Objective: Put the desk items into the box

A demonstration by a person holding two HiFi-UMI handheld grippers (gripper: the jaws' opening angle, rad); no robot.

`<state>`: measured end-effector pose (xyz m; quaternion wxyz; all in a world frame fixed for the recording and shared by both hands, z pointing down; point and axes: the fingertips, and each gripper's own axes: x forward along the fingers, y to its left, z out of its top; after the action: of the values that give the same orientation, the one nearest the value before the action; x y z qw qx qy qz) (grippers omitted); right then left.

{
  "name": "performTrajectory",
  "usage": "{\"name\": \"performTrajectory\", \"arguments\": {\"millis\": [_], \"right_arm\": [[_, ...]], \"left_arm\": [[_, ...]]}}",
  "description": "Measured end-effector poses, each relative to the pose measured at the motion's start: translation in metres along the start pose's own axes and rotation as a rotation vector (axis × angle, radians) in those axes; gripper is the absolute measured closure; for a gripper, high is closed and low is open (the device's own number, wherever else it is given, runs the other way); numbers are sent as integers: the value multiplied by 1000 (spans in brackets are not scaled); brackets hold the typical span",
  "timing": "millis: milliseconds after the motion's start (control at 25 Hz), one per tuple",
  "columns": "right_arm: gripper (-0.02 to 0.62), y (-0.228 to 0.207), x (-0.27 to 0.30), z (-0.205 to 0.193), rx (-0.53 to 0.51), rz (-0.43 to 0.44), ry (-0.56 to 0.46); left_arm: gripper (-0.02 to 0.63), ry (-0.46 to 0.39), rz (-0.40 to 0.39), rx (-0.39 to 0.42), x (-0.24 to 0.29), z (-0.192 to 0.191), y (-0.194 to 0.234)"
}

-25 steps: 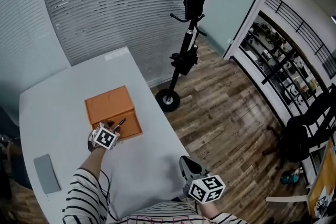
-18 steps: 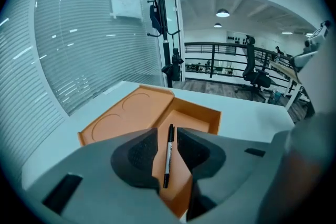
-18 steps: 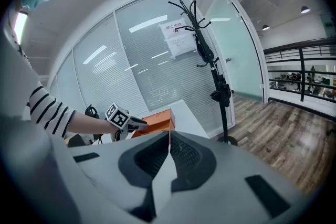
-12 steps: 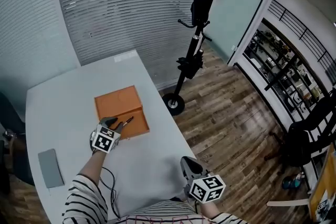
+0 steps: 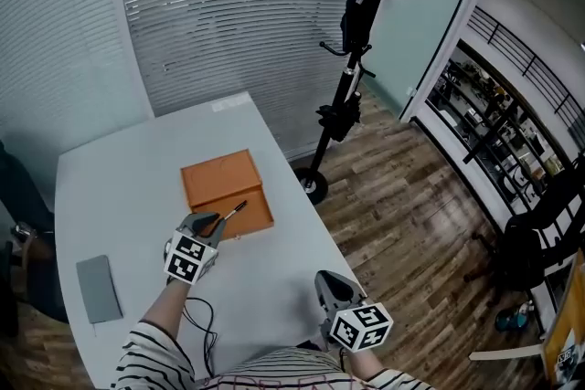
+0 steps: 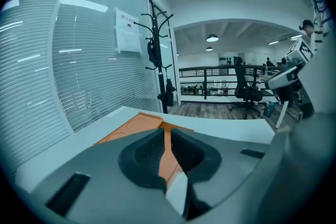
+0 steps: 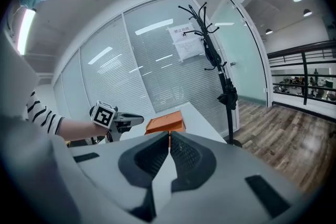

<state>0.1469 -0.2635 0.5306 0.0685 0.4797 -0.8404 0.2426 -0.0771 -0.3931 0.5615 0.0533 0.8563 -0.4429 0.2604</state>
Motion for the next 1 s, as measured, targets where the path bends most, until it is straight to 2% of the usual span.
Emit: {"name": "performTrajectory", "arguments": {"millis": [520, 720, 880, 1000], "right_arm": [[568, 55, -3, -10, -2, 16, -47], [568, 77, -3, -17, -3, 20, -61], [568, 90, -2, -20, -7, 24, -71], [568, 98, -4, -24, -19, 25, -72]], "left_arm": [[580, -141, -58, -73, -92, 1, -38], [581, -222, -46, -63, -133, 1, -50], [581, -242, -45, -61, -151, -2, -59], [581, -258, -39, -87, -164, -9, -64]]}}
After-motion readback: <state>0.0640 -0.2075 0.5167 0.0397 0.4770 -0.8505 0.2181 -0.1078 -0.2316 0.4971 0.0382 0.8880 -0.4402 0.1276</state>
